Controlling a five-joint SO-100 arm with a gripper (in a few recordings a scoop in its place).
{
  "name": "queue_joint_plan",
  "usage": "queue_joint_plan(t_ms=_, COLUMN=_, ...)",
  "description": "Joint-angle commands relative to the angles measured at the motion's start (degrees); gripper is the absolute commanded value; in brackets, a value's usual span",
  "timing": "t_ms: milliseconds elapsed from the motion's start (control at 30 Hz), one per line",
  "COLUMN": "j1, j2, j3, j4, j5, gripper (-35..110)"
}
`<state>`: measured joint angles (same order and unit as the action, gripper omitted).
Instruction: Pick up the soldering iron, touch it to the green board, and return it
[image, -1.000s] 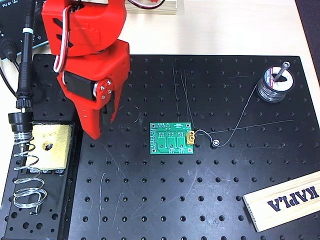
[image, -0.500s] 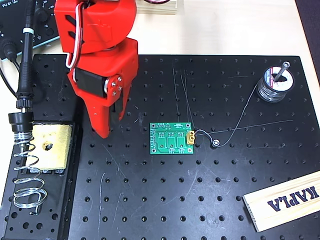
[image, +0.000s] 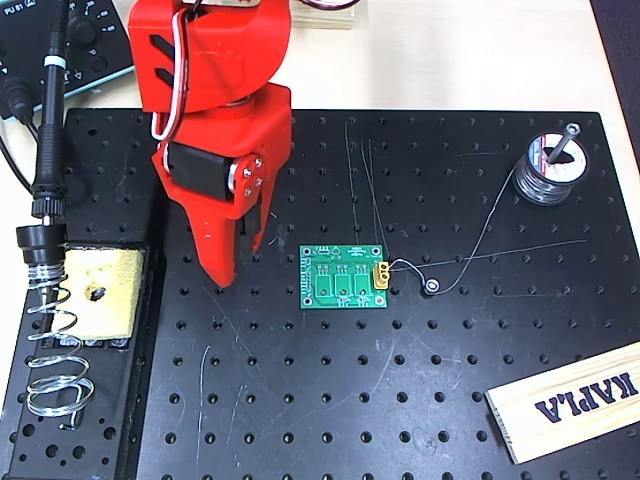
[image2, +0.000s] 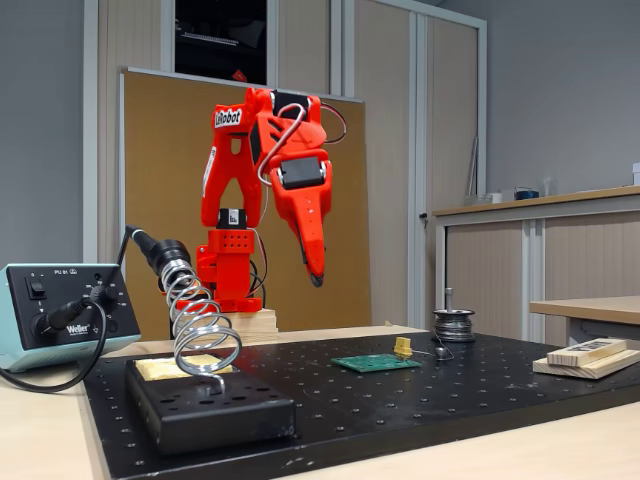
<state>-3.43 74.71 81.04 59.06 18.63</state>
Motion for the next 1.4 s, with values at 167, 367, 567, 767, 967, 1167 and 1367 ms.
queue_joint_plan(t_ms=167, j1=-0.7, j2=2.46, j3=2.9, j4=0.0, j5=1.32, gripper=8)
queue_joint_plan(t_ms=367, j1=1.76, j2=0.44, j3=2.9, j4=-0.79, j5=1.93, gripper=8)
queue_joint_plan(t_ms=567, j1=2.2, j2=1.76, j3=1.05, j4=11.07, j5=8.88, gripper=8)
queue_joint_plan(t_ms=767, j1=0.97, j2=3.96, j3=-11.43, j4=24.96, j5=4.31, gripper=8)
queue_joint_plan(t_ms=967, j1=3.52, j2=16.79, j3=2.72, j4=22.24, j5=1.76, gripper=7)
queue_joint_plan(t_ms=1167, j1=9.84, j2=27.6, j3=18.19, j4=12.57, j5=-3.43, gripper=0)
queue_joint_plan(t_ms=1367, j1=15.47, j2=32.61, j3=25.75, j4=7.47, j5=-5.71, gripper=2)
